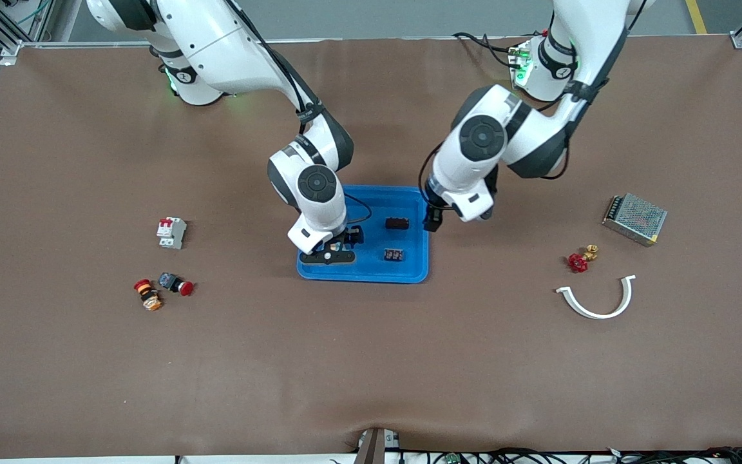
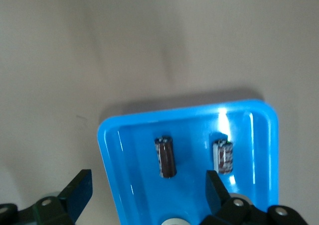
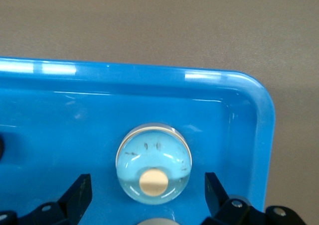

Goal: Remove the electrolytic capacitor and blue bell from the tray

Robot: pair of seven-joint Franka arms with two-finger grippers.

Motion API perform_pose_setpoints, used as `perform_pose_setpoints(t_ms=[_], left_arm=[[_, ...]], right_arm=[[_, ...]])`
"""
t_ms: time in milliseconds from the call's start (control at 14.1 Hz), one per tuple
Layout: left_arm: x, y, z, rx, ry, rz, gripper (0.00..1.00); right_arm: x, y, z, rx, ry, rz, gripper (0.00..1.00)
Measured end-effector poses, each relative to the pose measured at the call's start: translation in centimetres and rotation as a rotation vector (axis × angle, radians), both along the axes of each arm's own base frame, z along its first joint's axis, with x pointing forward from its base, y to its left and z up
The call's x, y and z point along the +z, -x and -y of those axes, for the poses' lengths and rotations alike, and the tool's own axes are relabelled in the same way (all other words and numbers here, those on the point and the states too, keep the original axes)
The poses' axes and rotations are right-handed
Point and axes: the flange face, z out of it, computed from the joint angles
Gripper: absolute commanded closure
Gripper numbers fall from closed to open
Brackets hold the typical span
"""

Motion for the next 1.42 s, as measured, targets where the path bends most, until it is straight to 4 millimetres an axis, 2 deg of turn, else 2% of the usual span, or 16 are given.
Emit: perform_pose_setpoints(t_ms=[142, 355, 567, 780, 851, 993, 1064, 1276, 1418], left_arm=[[-1.5, 1.7, 1.4, 0.011, 0.020, 0.030, 0.00], [-3.3, 3.5, 2.1, 0.020, 0.026, 0.045, 0.00], [-5.3, 4.5, 2.7, 0.006, 0.008, 0.063, 0.00], [-7.2, 4.4, 3.0, 0.026, 0.014, 0.070, 0.00], [-7.5, 4.3, 3.0, 0.030, 0.016, 0.070, 0.00], [-7.7, 4.0, 2.8, 0.037, 0.016, 0.069, 0.00], [-7.7, 3.8, 2.8, 0.042, 0.017, 0.068, 0.00], [-8.5, 3.1, 3.3, 0.061, 0.010, 0.072, 0.00], [-9.7, 2.5, 3.7, 0.071, -0.005, 0.078, 0.00]], right_arm=[[-0.7, -0.1, 0.2, -0.002, 0.003, 0.000, 0.00], [-1.1, -0.3, 0.5, -0.004, 0.005, 0.004, 0.00], [-1.3, -0.3, 0.5, -0.004, 0.005, 0.005, 0.00], [-1.5, -0.4, 0.5, -0.003, 0.003, 0.008, 0.33], [-1.5, -0.4, 0.5, -0.003, 0.003, 0.008, 0.45], [-1.4, -0.4, 0.5, -0.003, 0.002, 0.010, 0.62], [-1.4, -0.4, 0.5, -0.003, 0.002, 0.010, 0.65], [-1.4, -0.4, 0.5, -0.003, 0.001, 0.011, 0.65], [-1.0, -0.7, 0.4, -0.003, -0.003, 0.017, 0.65]])
